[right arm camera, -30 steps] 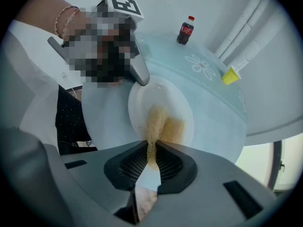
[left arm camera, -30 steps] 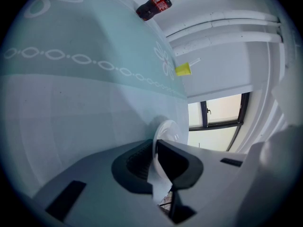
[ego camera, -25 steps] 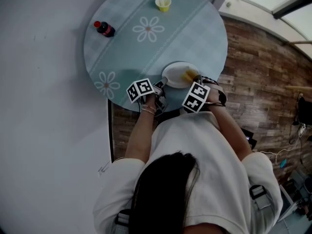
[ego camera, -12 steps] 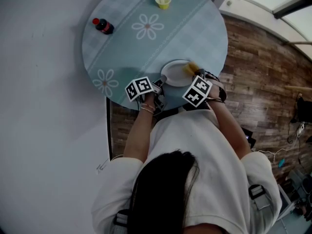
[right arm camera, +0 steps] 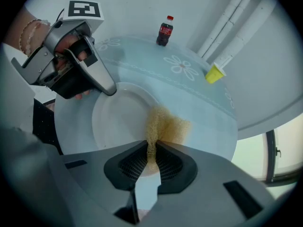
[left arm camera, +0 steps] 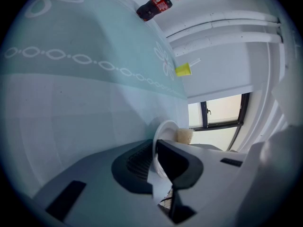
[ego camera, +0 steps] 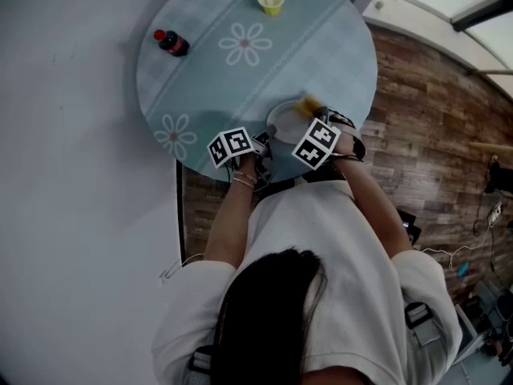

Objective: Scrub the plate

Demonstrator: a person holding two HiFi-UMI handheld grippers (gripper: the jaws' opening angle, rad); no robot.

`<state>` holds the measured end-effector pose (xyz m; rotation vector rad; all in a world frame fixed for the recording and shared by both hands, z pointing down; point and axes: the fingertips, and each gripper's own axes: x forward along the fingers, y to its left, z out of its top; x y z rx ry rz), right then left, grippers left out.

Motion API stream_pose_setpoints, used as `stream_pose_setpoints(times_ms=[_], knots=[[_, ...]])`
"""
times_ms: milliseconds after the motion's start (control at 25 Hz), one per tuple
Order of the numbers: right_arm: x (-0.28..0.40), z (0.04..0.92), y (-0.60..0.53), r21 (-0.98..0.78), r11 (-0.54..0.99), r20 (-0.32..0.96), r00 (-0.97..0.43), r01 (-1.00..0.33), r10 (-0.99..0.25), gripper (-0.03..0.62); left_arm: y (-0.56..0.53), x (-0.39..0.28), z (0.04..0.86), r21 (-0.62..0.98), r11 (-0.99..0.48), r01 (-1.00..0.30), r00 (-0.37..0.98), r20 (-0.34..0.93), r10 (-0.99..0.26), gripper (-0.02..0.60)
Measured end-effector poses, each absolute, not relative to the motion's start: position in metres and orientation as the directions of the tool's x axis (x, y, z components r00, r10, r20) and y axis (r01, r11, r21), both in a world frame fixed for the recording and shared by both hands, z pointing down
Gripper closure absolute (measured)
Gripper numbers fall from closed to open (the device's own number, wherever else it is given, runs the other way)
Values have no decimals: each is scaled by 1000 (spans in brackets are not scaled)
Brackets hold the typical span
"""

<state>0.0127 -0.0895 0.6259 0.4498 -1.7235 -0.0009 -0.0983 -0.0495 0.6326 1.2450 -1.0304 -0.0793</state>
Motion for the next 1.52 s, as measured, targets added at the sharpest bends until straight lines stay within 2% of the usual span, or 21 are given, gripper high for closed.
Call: stream_pose_setpoints(times_ms=[320, 680, 1040, 1240, 1520], knots=[[-10, 630, -89, 215, 941, 959, -127, -261, -254, 534, -49, -99, 632, 802, 380, -461, 575, 596, -561, 543], [-44, 628, -69, 203, 970, 957, -185, -132, -225, 534, -50, -98, 632, 803, 379, -460, 576, 595, -561, 543], [-55, 626, -46, 169, 983, 964, -198, -71, -180, 534, -49, -98, 631, 802, 378, -463, 570, 596, -566, 543], [-48, 626, -34, 110, 992, 975, -186, -66, -121, 534, -49, -97, 632, 801, 379, -463, 569, 596, -567, 543], [-42, 627, -30, 103, 993, 981, -160, -65, -112, 534, -50, -98, 632, 801, 380, -463, 566, 597, -568, 543]])
